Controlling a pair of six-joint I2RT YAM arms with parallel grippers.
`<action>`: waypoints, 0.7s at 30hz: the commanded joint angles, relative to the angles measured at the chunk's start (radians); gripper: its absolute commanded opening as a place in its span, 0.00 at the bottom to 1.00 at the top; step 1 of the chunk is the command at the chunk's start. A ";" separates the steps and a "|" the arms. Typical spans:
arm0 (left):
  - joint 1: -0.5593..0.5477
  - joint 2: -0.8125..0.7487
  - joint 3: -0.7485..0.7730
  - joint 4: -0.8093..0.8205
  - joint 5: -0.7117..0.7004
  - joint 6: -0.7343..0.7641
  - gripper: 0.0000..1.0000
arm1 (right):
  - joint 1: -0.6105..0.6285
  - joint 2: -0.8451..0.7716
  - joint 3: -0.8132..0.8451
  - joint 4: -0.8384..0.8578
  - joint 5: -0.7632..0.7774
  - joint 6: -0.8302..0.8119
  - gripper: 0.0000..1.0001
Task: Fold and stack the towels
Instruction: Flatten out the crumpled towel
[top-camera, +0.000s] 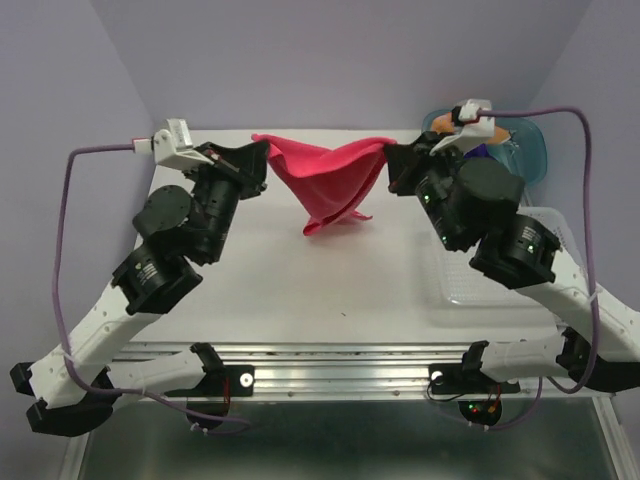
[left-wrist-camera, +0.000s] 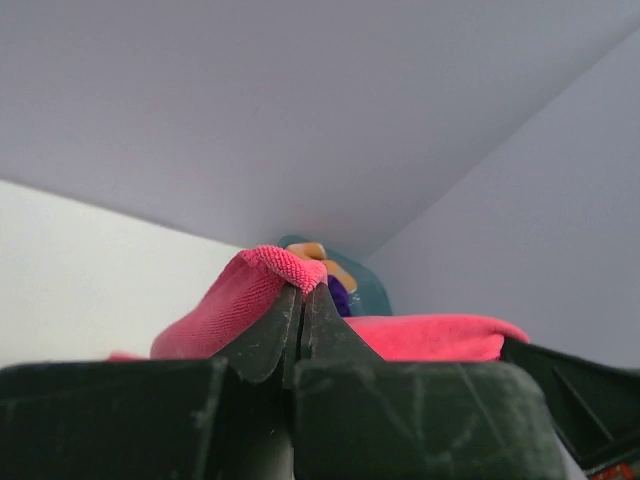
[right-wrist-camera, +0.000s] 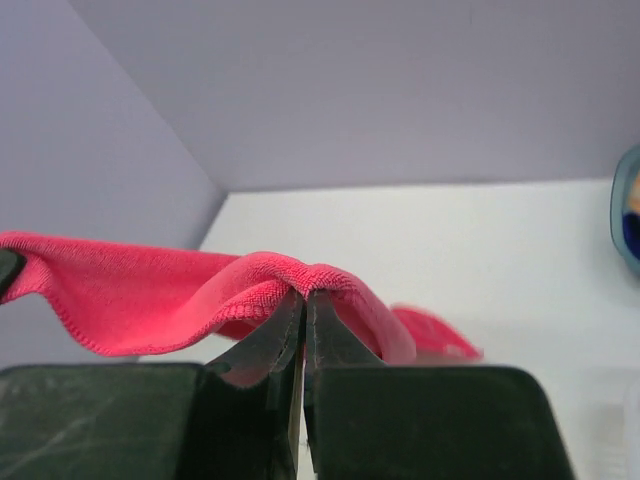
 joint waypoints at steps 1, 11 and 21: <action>0.006 -0.022 0.144 0.064 0.083 0.163 0.00 | -0.001 0.054 0.271 -0.009 -0.055 -0.223 0.01; 0.006 0.024 0.330 0.049 0.151 0.245 0.00 | -0.001 0.165 0.606 -0.121 -0.189 -0.299 0.01; 0.250 0.203 0.374 0.029 0.121 0.234 0.00 | -0.267 0.341 0.587 -0.007 -0.180 -0.370 0.01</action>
